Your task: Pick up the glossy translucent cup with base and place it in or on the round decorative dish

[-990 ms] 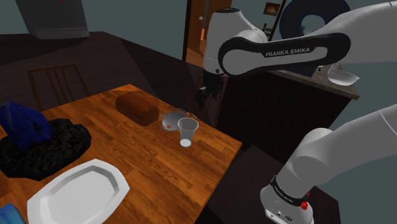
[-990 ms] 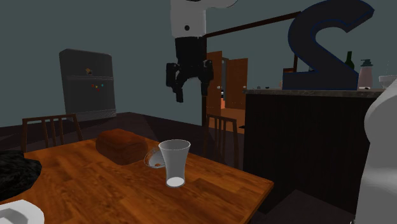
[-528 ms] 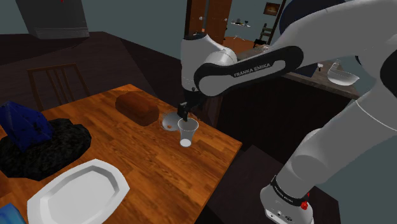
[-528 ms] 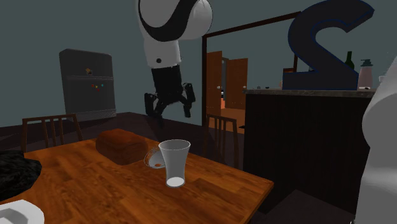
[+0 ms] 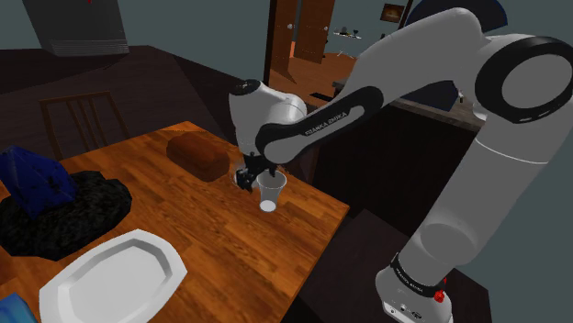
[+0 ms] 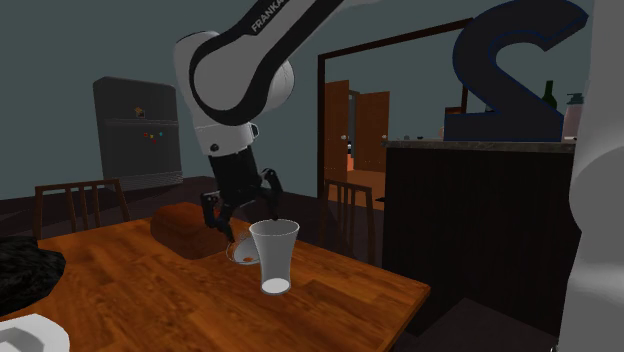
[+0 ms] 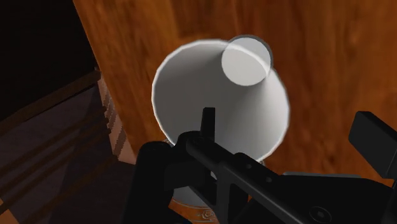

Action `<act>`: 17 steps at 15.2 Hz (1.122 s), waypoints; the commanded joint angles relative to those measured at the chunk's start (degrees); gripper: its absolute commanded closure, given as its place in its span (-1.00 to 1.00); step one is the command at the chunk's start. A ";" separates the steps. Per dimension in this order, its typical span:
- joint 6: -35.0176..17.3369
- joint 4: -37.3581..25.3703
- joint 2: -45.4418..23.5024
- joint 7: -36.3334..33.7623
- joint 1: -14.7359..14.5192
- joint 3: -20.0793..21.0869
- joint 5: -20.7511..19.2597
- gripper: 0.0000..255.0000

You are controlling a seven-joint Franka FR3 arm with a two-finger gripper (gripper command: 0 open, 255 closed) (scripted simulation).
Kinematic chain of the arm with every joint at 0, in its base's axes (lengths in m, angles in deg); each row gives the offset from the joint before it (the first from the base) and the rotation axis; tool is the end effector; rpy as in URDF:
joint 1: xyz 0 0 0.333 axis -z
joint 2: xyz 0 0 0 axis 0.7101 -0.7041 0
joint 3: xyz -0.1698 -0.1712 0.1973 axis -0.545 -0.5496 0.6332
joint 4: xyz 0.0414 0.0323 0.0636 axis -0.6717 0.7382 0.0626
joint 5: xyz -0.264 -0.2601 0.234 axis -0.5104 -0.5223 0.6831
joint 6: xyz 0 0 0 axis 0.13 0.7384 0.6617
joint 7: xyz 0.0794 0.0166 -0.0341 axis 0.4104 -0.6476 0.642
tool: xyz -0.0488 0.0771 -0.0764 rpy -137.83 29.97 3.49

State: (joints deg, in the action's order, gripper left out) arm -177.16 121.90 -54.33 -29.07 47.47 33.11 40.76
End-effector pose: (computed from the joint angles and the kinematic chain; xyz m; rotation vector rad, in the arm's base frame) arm 0.5110 0.2321 0.3061 2.8698 -0.0468 0.0448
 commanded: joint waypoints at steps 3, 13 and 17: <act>-2.62 0.95 -2.33 -1.74 0.02 -0.37 -2.06 -1.00; -4.30 1.74 -3.47 -2.49 0.15 -0.73 -3.22 -1.00; -4.30 1.74 -3.47 -2.49 0.15 -0.73 -3.22 1.00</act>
State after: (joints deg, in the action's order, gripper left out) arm -181.47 123.63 -57.79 -31.56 47.61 32.38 37.54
